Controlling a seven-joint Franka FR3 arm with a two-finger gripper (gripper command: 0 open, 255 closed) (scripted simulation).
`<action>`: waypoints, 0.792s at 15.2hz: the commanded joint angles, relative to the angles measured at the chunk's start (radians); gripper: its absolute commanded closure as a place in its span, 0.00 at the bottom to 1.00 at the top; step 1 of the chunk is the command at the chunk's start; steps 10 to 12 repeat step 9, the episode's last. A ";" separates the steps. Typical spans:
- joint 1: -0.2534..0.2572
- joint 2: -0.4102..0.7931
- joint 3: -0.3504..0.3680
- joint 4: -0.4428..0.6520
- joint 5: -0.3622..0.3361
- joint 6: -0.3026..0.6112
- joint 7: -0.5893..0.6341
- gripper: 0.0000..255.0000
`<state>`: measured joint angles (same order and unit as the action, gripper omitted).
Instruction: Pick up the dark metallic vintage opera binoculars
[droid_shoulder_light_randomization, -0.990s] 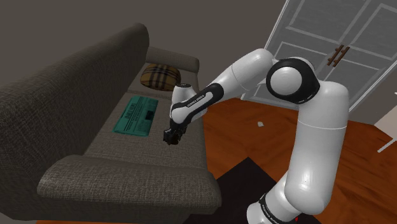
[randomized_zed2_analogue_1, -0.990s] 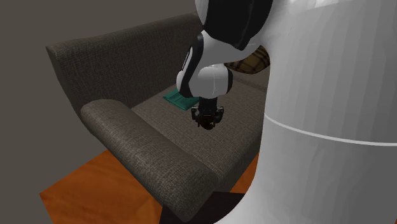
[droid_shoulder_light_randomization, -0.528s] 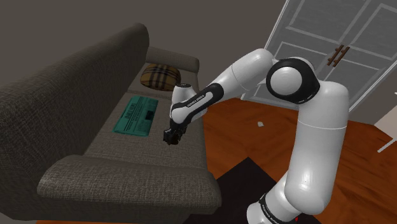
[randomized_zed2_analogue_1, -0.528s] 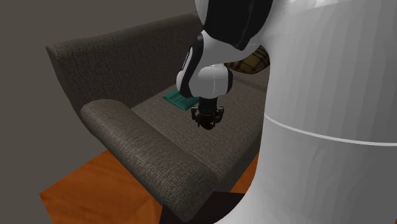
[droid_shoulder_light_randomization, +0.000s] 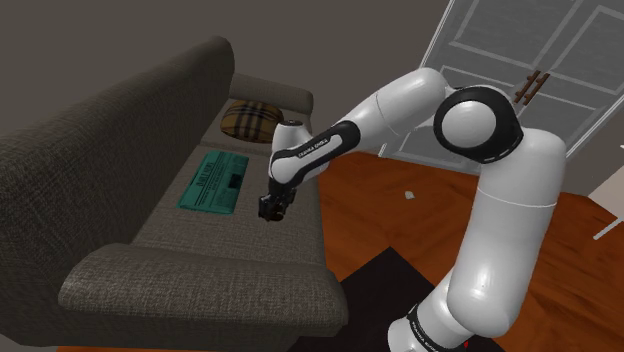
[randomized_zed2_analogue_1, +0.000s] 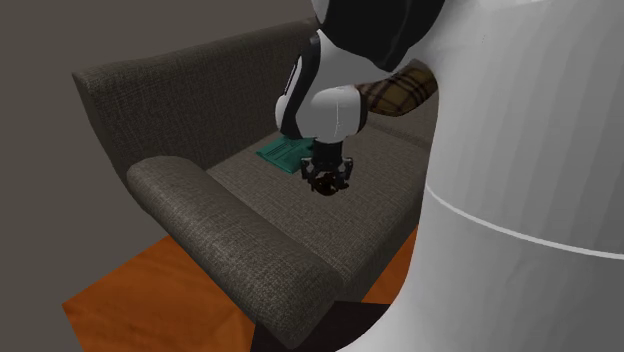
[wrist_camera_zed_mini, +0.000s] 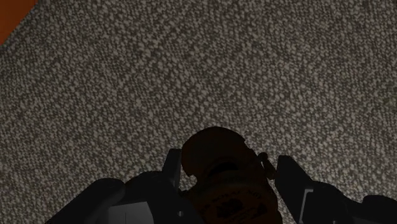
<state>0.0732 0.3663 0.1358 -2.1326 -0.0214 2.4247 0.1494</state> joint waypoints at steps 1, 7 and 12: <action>-0.001 -0.019 0.002 0.003 0.003 -0.022 -0.002 1.00; -0.005 -0.079 0.007 0.012 0.014 -0.090 -0.007 1.00; -0.006 -0.080 0.007 0.012 0.014 -0.092 -0.007 1.00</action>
